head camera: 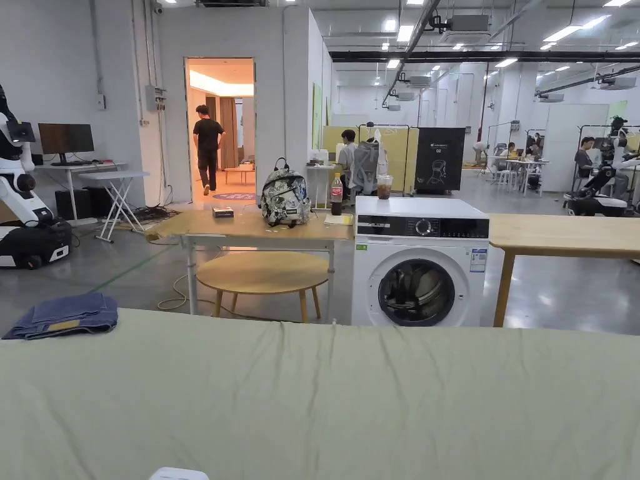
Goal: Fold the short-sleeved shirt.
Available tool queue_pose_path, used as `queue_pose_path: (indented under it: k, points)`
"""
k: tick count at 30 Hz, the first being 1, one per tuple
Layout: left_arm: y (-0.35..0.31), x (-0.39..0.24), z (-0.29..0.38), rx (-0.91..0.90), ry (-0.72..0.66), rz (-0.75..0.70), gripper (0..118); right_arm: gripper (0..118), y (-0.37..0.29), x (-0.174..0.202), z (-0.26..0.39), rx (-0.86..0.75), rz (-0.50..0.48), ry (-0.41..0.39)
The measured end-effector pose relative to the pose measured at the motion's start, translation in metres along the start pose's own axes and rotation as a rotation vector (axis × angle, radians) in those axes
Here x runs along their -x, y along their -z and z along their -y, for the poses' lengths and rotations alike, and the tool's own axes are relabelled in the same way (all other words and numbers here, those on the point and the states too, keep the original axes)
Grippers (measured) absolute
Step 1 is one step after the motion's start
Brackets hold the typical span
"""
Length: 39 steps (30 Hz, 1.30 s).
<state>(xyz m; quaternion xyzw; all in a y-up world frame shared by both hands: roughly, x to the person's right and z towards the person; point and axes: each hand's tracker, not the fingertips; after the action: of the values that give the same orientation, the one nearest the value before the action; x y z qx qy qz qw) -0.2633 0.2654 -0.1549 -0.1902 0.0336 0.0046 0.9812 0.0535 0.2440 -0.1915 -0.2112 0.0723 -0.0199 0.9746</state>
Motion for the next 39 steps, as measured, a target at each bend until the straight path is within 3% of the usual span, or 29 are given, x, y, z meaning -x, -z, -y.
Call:
queue_pose_path:
  k: [1,2,4,5,6,8,11,13,16,18,22,25,26,28,31,34,39]
  points:
    - [-0.001,0.001,-0.001,0.001,0.003,-0.014,0,0,0.000,0.001,-0.004,-0.002,0.003,-0.001]
    - [-0.003,0.000,-0.001,-0.025,0.004,-0.014,11,14,0.000,0.001,-0.007,-0.002,-0.001,-0.002]
    - [-0.007,0.005,-0.006,-0.062,-0.042,0.045,55,53,0.002,0.002,-0.012,0.010,-0.023,0.005]
    - [-0.007,0.005,-0.007,-0.055,-0.045,0.037,77,62,0.001,0.002,-0.012,0.004,-0.055,0.026]
    - [-0.010,0.003,-0.008,-0.073,-0.055,0.027,80,62,-0.001,0.003,-0.012,-0.019,-0.054,0.045]
    - [-0.012,0.002,-0.009,-0.096,-0.058,0.008,80,67,-0.005,0.006,-0.013,-0.061,-0.032,0.053]
    - [-0.015,0.002,-0.011,-0.099,-0.061,-0.004,80,94,-0.006,0.007,-0.016,-0.086,-0.012,0.039]
    - [-0.016,0.006,-0.010,-0.096,-0.087,0.029,80,103,-0.010,0.004,-0.017,-0.098,-0.035,0.043]
    - [-0.021,0.006,-0.010,-0.136,-0.114,0.068,80,103,-0.011,-0.006,-0.016,-0.073,-0.196,0.185]
    - [-0.022,0.007,-0.011,-0.123,-0.133,0.079,80,103,-0.011,-0.011,-0.015,-0.082,-0.214,0.253]
    - [-0.027,0.010,-0.011,-0.145,-0.126,0.080,80,106,-0.016,-0.013,-0.014,-0.102,-0.175,0.225]
    - [-0.028,0.014,-0.012,-0.144,-0.160,0.090,80,111,-0.016,-0.017,-0.014,-0.072,-0.281,0.286]
    - [-0.028,0.014,-0.012,-0.135,-0.180,0.086,80,111,-0.015,-0.018,-0.015,-0.051,-0.269,0.308]
    - [-0.027,0.016,-0.012,-0.123,-0.202,0.087,80,111,-0.014,-0.016,-0.015,-0.054,-0.213,0.292]
    - [-0.025,0.016,-0.011,-0.081,-0.157,0.082,80,111,-0.012,-0.009,-0.015,-0.039,-0.080,0.173]
    - [-0.021,0.008,-0.010,-0.037,-0.097,0.025,80,111,-0.011,0.001,-0.013,-0.028,-0.017,0.087]
    - [-0.014,0.002,-0.008,0.008,-0.078,0.015,80,112,-0.011,0.007,-0.016,0.018,-0.039,0.167]
